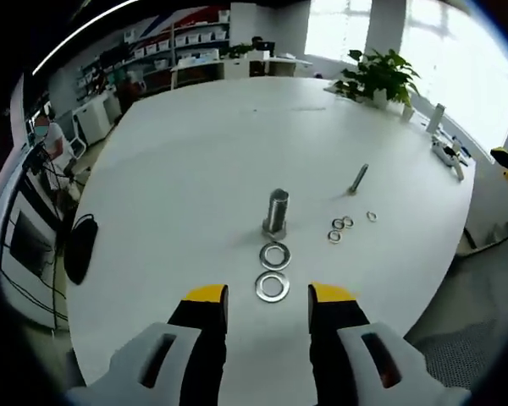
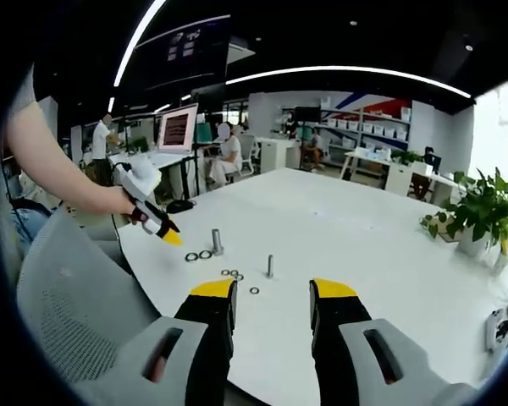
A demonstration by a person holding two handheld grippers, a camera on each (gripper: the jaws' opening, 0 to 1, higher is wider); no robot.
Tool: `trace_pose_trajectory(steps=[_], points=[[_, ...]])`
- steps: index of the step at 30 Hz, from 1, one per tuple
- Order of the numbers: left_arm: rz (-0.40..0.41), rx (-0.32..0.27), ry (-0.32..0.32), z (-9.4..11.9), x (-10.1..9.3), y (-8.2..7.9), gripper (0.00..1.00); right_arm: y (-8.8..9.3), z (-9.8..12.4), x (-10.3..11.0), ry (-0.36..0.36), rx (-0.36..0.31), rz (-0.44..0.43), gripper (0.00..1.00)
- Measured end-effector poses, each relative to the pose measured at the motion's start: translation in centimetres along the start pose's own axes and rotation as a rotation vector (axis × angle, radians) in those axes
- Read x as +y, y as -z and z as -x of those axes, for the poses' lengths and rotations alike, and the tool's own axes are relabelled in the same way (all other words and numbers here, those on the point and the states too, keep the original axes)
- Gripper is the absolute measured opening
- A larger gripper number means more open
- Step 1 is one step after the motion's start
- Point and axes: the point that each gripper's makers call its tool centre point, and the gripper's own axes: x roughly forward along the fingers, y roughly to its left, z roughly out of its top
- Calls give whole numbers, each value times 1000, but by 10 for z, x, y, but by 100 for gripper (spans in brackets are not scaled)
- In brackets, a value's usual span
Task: Place the washer onto the threaded stud by aligning its center hole with the stud, sliding it down to the base, and recovering from edge contact or off-axis alignment until the washer reaches the visible bottom stop.
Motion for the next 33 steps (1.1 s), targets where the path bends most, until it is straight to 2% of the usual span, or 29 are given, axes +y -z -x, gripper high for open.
trace_pose_trajectory(steps=[6, 12, 19, 27, 29, 32, 33], points=[[-23, 54, 14, -15, -4, 6, 35, -2, 0, 1, 0, -8, 2, 36], [-60, 142, 19, -32, 1, 17, 33, -1, 0, -2, 5, -8, -18, 36], [-105, 212, 35, -40, -1, 23, 33, -1, 1, -4, 14, -12, -29, 36], [-137, 214, 51, -45, -4, 19, 34, 0, 0, -2, 8, -3, -17, 36], [-177, 236, 60, -45, -4, 19, 33, 0, 0, -2, 9, 0, -20, 36], [-301, 294, 70, -45, -3, 22, 32, 1, 0, -3, 12, 2, -18, 36], [-278, 294, 72, -45, -5, 22, 33, 1, 1, -3, 14, 2, -18, 36]])
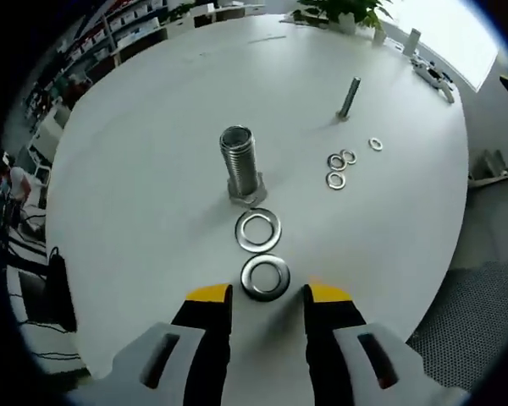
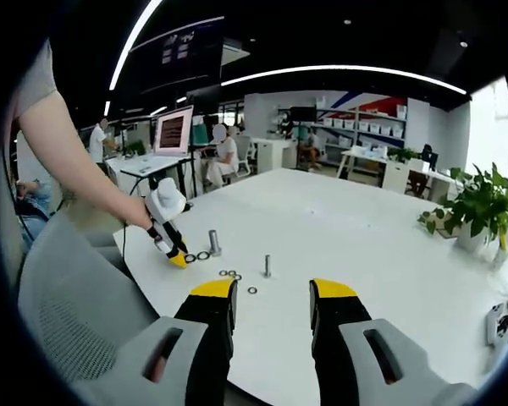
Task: Place the washer onto the threaded stud by aligning its center hole with the stud, sliding it down to the base, and recovering from edge contact or off-axis alignment until the washer reaches the visible bottom stop.
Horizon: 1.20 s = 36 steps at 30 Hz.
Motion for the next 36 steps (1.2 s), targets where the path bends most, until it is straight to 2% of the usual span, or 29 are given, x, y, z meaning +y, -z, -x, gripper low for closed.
trace_pose_trajectory(steps=[6, 10, 13, 17, 27, 33, 34, 36], points=[[-9, 40, 4, -2, 0, -3, 34, 0, 1, -3, 12, -2, -9, 36], [-61, 37, 25, -3, -5, -8, 41, 0, 1, -3, 14, 0, -6, 36], [-87, 100, 28, -4, -5, -6, 42, 0, 1, -3, 16, -1, -1, 36], [-115, 146, 34, -4, -4, -6, 41, 0, 1, -3, 15, 0, -3, 36], [-144, 162, 42, -4, -2, -6, 39, 0, 2, -7, 25, -7, -21, 35], [-149, 161, 41, -4, -3, -5, 39, -1, 2, -3, 16, -9, 1, 35], [-150, 159, 41, -5, -2, -5, 38, -1, 2, -3, 15, -9, 2, 35], [-190, 136, 55, -5, -3, -7, 25, 0, 2, -5, 17, -8, -9, 35]])
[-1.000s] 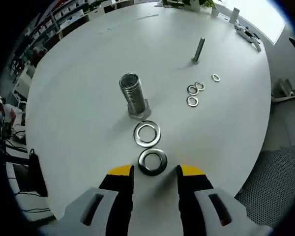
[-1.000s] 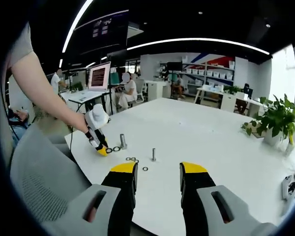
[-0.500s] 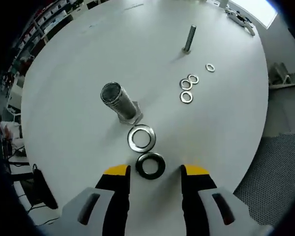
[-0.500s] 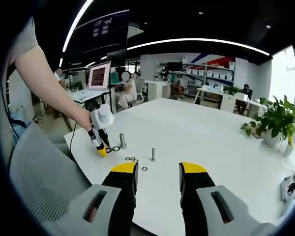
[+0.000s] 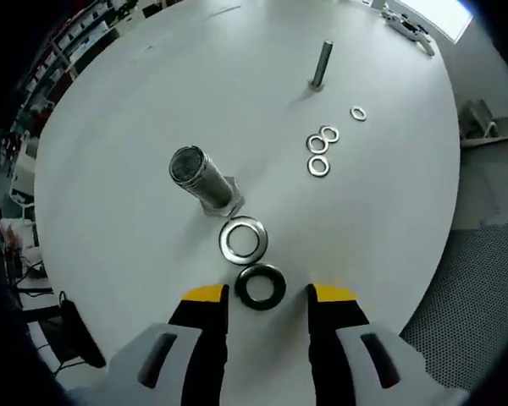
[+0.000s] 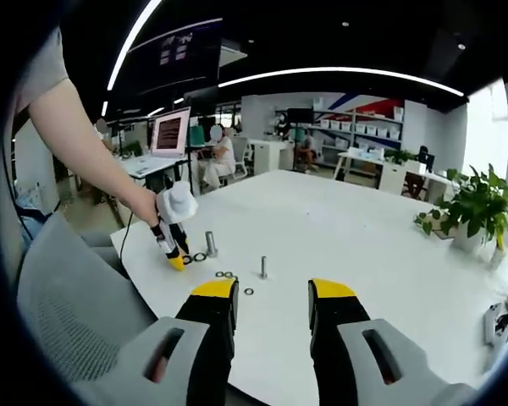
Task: Place the washer onto the threaded stud by aligning its center hole with the stud, sliding it down to the base, and recovering from edge contact or off-axis alignment until the washer reaches the visible bottom stop.
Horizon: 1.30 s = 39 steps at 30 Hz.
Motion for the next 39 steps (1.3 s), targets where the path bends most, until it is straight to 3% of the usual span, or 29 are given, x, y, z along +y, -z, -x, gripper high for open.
trace_pose_trajectory(steps=[12, 15, 19, 23, 33, 39], points=[[13, 24, -5, 0, -1, -1, 21, 0, 1, -1, 5, -3, -5, 35], [97, -14, -12, 1, 1, -3, 21, 0, 1, -2, 7, -4, -9, 35], [54, -36, -19, 1, -1, -1, 20, 0, 1, -3, 11, -7, -12, 35], [18, -17, -11, 2, -4, 0, 19, -1, 1, -3, 8, -6, -9, 35], [9, -31, -23, 8, -1, 3, 19, -2, 1, -3, 10, -12, -10, 35], [-10, -66, -26, 20, -4, -6, 19, -1, 1, -2, 4, -10, -9, 35]])
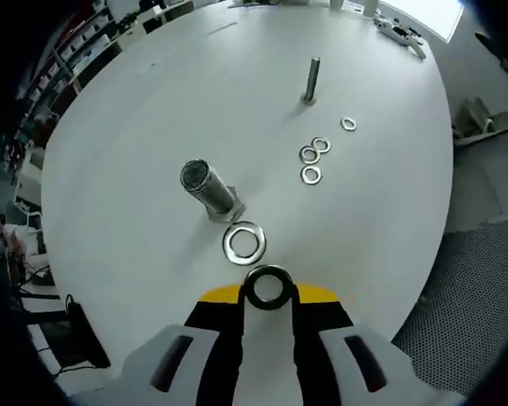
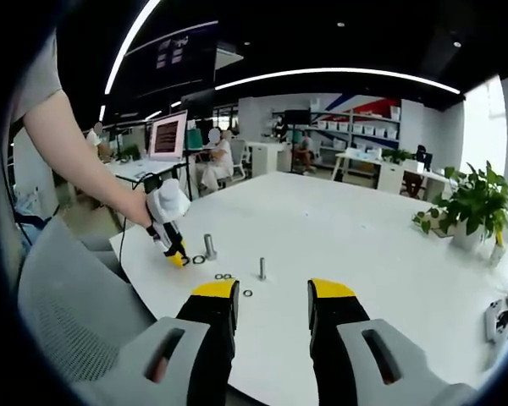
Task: Place the washer onto the threaded stud by aligning its center hole with the stud, sliding it down to the base, and recovering from edge contact or off-axis alignment until the washer reaches the visible bottom stop.
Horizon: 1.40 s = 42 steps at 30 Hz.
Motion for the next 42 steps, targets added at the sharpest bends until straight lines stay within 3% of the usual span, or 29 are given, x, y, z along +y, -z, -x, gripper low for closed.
trace_pose_trajectory(steps=[8, 20, 42], points=[[-48, -45, -4, 21, 3, -15, 19, 1, 0, 0, 1, 1, -6, 35], [-109, -85, -45, 48, 18, -51, 19, -2, 1, 0, 1, -12, -7, 35], [-99, -14, -39, 34, 36, -79, 19, -5, 4, -4, 17, -31, -7, 34]])
